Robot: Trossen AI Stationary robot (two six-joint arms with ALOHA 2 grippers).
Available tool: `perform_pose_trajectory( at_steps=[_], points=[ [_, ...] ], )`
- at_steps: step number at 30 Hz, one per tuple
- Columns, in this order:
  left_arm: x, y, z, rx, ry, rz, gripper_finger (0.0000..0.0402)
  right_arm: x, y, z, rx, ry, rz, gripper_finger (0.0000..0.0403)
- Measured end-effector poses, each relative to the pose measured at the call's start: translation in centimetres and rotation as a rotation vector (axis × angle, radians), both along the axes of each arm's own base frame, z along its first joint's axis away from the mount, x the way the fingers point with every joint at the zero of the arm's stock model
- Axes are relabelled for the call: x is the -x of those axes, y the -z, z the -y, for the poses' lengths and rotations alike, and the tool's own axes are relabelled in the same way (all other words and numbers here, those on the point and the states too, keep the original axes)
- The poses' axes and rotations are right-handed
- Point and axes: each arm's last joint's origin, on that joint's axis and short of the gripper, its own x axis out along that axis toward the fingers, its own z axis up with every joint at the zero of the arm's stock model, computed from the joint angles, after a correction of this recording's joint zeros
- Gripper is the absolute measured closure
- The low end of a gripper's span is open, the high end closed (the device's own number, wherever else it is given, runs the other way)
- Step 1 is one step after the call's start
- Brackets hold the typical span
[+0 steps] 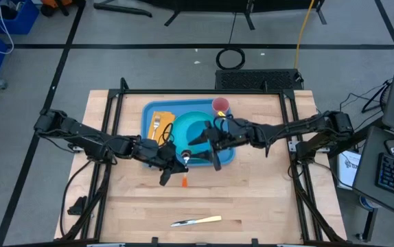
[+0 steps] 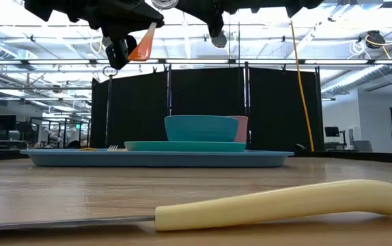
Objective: Set up tray
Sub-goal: Put the orange spoon on the yellow napkin to the right of the orange fork on the blue serving tray
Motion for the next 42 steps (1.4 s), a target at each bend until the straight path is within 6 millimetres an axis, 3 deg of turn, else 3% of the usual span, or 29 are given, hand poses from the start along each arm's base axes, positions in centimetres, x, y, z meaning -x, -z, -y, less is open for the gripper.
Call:
perform_pose_trajectory(
  at_steps=[4,8,12,21,38,42],
  points=[
    [0.0,0.0,-0.1,-0.004,-0.001,0.003,0.0394,-0.4,0.4,0.4,-0.019,0.012,-0.004,0.0189],
    [0.0,0.0,-0.1,-0.004,-0.002,0.003,0.0396,-1.1,1.2,0.3,-0.026,-0.014,0.003,0.0217],
    [0.0,0.1,-0.1,-0.004,-0.002,-0.006,0.0393,-1.6,2.0,0.2,-0.021,-0.021,-0.001,0.0268],
    [0.0,0.1,-0.1,-0.015,-0.008,-0.004,0.0395,-1.5,1.7,0.4,-0.012,-0.033,0.012,0.0389],
    [0.2,0.5,-0.1,-0.033,-0.024,-0.046,0.0382,-1.4,2.1,0.4,-0.016,-0.023,-0.024,0.0401],
    [0.3,0.6,-0.2,-0.044,-0.047,-0.064,0.0394,-1.4,2.2,0.3,-0.013,0.012,-0.034,0.0402]
  ],
)
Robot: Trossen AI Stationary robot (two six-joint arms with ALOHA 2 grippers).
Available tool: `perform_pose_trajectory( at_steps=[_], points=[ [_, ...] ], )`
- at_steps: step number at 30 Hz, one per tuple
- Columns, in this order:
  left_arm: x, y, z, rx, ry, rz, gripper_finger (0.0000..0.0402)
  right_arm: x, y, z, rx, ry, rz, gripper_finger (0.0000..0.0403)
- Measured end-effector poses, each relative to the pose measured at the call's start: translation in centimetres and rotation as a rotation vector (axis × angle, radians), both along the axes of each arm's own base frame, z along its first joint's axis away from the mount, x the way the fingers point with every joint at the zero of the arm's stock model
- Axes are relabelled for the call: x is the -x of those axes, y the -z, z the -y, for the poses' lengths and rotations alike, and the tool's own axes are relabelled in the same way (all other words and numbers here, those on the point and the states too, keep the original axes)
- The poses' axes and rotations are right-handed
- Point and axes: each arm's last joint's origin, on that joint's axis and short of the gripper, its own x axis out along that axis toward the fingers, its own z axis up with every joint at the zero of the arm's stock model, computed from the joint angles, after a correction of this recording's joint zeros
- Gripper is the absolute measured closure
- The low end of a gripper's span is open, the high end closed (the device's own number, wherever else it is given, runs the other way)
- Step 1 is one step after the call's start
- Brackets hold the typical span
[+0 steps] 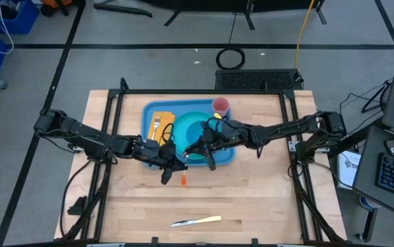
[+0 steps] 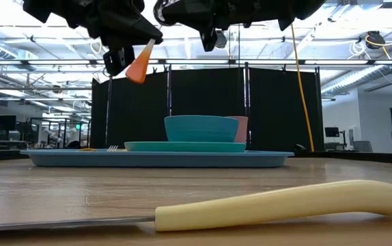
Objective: Set up tray
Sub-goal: Put the orange spoon on the yellow napkin to the right of the orange fork on the blue serving tray
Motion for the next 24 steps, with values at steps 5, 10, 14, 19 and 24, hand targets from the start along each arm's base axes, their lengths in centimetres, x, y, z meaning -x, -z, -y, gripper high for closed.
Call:
perform_pose_trajectory(
  at_steps=[5,10,14,19,24],
  points=[
    [0.1,0.1,0.1,-0.012,-0.027,-0.004,0.0381,0.0,0.0,-0.6,0.01,0.04,0.001,0.0402],
    [0.1,0.0,0.3,-0.025,-0.032,0.005,0.0366,0.0,-0.3,-1.2,0.006,0.042,0.032,0.0402],
    [0.1,-0.1,0.6,-0.029,-0.03,0.019,0.0378,0.0,-0.6,-1.2,-0.013,0.045,0.061,0.0402],
    [0.1,-0.3,0.9,-0.051,-0.093,0.04,0.039,-0.1,-0.8,-1.3,-0.023,0.096,0.086,0.0402],
    [0.2,-0.3,0.9,-0.08,-0.151,0.047,0.0361,-0.1,-1.0,-1.6,-0.018,0.108,0.104,0.0402]
  ],
)
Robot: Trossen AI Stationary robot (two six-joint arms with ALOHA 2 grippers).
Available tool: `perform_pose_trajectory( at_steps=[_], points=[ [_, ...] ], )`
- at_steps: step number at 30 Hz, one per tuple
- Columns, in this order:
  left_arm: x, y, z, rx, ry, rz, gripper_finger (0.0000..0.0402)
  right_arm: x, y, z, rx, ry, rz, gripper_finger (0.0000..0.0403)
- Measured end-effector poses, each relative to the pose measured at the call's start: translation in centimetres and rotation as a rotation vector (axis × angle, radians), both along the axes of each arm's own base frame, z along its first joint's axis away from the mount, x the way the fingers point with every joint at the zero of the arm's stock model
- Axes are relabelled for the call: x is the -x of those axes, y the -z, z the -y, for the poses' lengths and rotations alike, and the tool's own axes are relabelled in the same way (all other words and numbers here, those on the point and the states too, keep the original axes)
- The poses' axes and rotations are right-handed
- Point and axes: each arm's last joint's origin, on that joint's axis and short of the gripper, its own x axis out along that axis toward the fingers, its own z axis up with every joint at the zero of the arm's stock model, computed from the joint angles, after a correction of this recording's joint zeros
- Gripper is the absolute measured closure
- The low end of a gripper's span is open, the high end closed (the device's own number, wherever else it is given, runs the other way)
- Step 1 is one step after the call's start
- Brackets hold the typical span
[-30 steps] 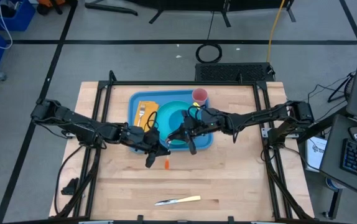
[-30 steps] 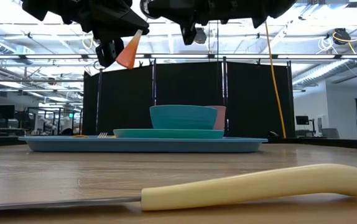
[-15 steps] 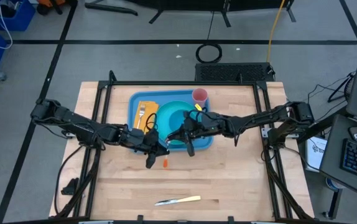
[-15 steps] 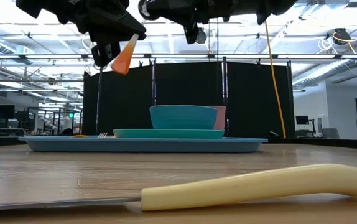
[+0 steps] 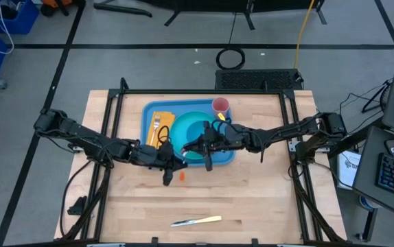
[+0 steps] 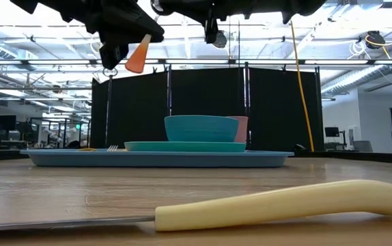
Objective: Set up tray
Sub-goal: Put the orange spoon on the yellow napkin to the right of the orange fork on the blue serving tray
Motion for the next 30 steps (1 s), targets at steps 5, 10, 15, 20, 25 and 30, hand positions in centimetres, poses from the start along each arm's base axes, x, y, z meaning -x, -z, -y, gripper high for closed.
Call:
perform_pose_trajectory(
  at_steps=[5,10,15,20,25,30],
  points=[
    [0.0,0.0,-0.1,0.004,-0.033,0.0,0.0331,0.0,-0.1,0.0,0.001,0.005,0.006,0.0402],
    [0.0,0.1,-0.1,0.036,-0.043,-0.014,0.0322,0.0,-0.1,0.0,0.0,0.005,0.007,0.0402],
    [0.3,0.5,0.1,0.022,-0.061,-0.053,0.0321,0.0,-0.1,-0.1,0.0,0.004,0.012,0.0403],
    [0.5,0.7,0.4,0.019,-0.091,-0.074,0.0338,0.0,0.0,0.0,0.005,0.023,0.009,0.0403],
    [0.6,0.8,0.7,0.005,-0.077,-0.078,0.0389,0.2,0.4,0.0,0.005,0.032,0.004,0.0403],
    [0.6,0.9,0.7,0.0,-0.079,-0.085,0.0394,0.3,0.9,0.1,-0.001,0.048,-0.012,0.0403]
  ],
)
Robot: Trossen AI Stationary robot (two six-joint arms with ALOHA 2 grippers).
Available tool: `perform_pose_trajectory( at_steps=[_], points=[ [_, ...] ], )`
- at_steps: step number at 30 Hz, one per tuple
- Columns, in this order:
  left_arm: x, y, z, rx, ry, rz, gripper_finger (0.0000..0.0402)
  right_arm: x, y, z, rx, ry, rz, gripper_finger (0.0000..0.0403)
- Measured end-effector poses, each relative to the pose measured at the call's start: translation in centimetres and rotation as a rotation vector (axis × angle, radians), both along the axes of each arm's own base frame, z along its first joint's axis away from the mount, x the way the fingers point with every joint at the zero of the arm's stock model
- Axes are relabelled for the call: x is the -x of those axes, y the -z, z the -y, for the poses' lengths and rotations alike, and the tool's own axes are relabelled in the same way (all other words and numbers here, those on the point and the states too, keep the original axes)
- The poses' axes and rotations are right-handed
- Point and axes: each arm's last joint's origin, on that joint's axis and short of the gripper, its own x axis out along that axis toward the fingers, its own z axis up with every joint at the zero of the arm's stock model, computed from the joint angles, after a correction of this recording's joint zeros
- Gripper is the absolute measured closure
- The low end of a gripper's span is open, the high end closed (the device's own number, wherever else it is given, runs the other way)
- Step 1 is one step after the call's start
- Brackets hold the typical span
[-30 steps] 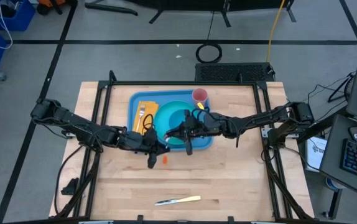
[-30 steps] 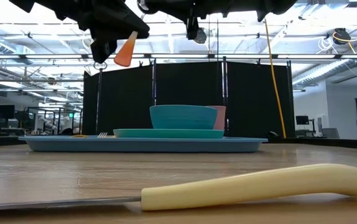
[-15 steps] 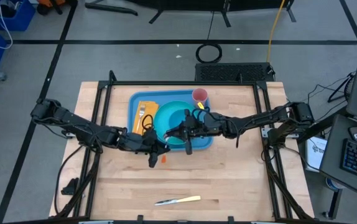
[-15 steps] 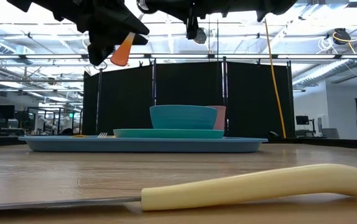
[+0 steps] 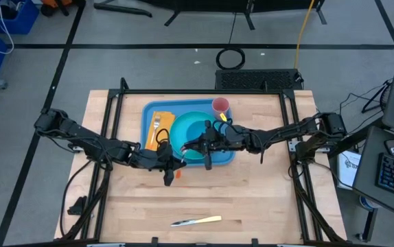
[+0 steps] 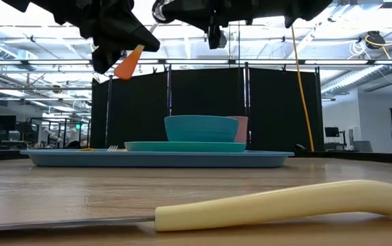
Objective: Set up tray
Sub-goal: Put the orange spoon on the yellow napkin to the right of the orange fork on the blue serving tray
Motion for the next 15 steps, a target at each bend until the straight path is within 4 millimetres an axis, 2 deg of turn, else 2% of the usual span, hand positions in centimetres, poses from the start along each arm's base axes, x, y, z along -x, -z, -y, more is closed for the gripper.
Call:
perform_pose_trajectory(
  at_steps=[6,11,15],
  points=[
    [0.3,-0.1,0.0,0.022,0.017,-0.011,0.0396,0.1,0.6,0.1,0.006,-0.026,-0.031,0.0389],
    [0.8,-0.4,-0.1,0.037,0.022,-0.02,0.0397,0.2,1.0,0.2,0.012,-0.035,-0.08,0.0338],
    [1.8,-0.7,-0.5,0.019,-0.047,-0.065,0.0397,0.3,1.2,0.4,0.037,-0.021,-0.1,0.0289]
  ],
)
